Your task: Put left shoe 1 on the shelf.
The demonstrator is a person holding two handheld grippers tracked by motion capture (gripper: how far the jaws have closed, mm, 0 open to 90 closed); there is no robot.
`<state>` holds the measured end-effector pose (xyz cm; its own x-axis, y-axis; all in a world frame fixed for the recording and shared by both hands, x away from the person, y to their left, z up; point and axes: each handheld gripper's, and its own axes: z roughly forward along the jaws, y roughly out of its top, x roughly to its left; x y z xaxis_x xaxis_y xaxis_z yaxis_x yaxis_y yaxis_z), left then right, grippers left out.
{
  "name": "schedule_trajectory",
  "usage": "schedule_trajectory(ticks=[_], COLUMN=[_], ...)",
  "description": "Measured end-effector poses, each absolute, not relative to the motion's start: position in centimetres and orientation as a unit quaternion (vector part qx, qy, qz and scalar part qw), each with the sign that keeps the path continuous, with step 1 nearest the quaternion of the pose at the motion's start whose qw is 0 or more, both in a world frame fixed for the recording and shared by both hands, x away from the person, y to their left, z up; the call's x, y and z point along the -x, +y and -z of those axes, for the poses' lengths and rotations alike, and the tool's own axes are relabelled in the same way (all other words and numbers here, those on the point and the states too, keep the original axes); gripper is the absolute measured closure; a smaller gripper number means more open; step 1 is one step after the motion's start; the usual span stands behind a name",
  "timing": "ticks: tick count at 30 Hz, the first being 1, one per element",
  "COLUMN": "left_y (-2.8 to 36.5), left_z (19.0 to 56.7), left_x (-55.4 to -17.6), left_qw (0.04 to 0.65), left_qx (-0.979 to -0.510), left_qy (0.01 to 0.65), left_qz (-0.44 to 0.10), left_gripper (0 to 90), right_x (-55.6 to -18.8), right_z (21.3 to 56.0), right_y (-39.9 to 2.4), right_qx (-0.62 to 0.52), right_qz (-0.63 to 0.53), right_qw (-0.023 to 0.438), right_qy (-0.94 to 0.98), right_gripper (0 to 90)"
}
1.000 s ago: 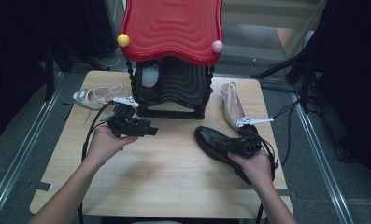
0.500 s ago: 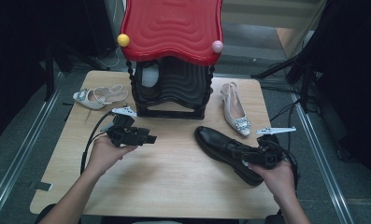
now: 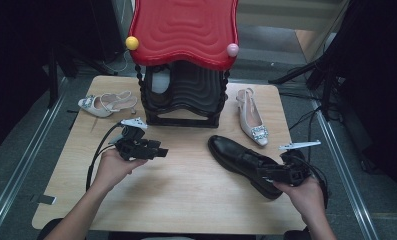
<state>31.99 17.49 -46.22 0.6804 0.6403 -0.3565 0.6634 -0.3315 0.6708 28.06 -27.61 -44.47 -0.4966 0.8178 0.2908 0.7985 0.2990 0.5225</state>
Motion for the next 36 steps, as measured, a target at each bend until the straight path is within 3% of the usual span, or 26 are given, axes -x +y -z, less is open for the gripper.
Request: schedule_trajectory(ticks=[4, 6, 11, 22, 36], left_y=[17.5, 17.7, 17.9, 18.0, 17.1], left_z=[46.3, 46.4, 46.7, 46.8, 47.6], left_x=[-32.0, -32.0, -32.0, -32.0, -31.8], left_qw=[0.417, 0.427, 0.43, 0.435, 0.427], left_qx=[-0.815, -0.811, -0.81, -0.807, -0.813], left_qy=[0.402, 0.399, 0.397, 0.397, 0.395], left_qz=[0.013, 0.025, 0.035, 0.039, 0.027], left_gripper=[48.1, 52.8, 68.8, 78.6, 81.0], right_x=[-28.8, -29.6, -30.4, -30.7, -32.1], right_z=[45.1, 45.5, 45.9, 44.7, 44.9], right_y=[-26.5, -25.5, -26.0, -23.7, -15.3], right_qx=[-0.495, -0.492, -0.497, -0.467, -0.414], right_qz=[-0.316, -0.302, -0.336, -0.352, -0.36], right_qw=[0.003, 0.006, -0.05, -0.053, -0.078], right_qy=[0.809, 0.816, 0.799, 0.81, 0.833], right_gripper=[66.9, 73.4, 84.4, 85.5, 84.9])
